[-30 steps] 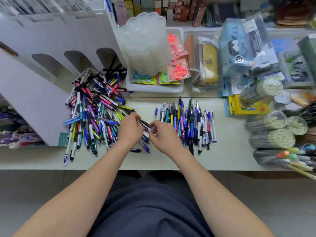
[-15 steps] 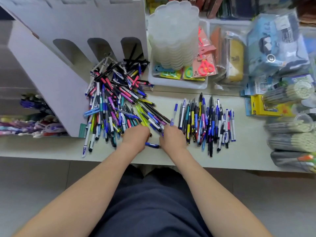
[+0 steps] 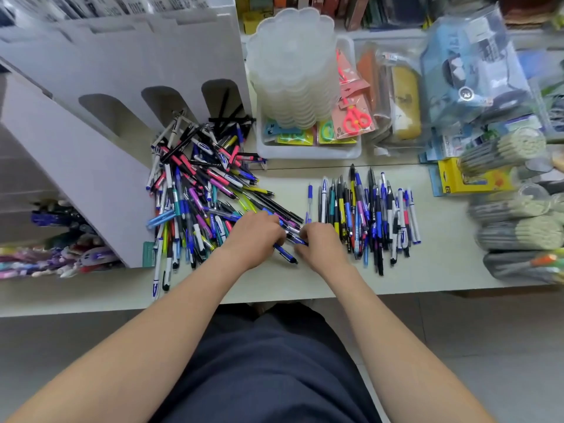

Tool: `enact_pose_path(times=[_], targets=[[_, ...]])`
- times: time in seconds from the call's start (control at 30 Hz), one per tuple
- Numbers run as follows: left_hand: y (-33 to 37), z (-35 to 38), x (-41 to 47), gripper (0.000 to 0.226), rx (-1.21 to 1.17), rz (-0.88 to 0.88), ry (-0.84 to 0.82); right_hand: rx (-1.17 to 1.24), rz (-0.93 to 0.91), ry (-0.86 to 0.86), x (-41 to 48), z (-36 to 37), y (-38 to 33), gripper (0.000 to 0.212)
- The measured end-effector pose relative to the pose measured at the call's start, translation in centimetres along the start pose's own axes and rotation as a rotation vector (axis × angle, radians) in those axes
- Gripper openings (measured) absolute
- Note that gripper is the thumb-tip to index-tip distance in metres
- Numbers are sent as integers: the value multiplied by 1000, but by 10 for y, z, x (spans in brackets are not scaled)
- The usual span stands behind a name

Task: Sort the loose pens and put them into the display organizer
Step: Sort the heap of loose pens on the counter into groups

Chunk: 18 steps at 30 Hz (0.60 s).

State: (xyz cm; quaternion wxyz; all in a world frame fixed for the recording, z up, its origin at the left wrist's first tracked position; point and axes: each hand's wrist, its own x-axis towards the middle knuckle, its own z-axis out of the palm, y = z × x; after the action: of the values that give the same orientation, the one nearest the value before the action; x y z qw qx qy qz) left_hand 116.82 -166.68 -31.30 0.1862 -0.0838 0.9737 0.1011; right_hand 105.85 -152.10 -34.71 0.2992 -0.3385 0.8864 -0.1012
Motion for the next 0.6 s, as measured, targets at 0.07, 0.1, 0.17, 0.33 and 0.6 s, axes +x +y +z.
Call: enact_pose_path(times=[0.07, 0.1, 0.17, 0.33, 0.6], targets=[[-2, 3, 4, 21, -13, 18, 50, 124, -26, 62, -1, -1, 3, 21], [-3, 7, 5, 21, -18, 36, 79, 169, -52, 91, -3, 0, 4, 31], [-8, 17, 4, 31, -27, 41, 141, 193, -120, 94, -10, 1, 2, 57], [-15, 27, -12, 47, -218, -273, 264, -69, -192, 64, -11, 18, -8, 89], [-35, 33, -20, 39, -446, -293, 283, -81, -246, 103, 3, 22, -27, 60]])
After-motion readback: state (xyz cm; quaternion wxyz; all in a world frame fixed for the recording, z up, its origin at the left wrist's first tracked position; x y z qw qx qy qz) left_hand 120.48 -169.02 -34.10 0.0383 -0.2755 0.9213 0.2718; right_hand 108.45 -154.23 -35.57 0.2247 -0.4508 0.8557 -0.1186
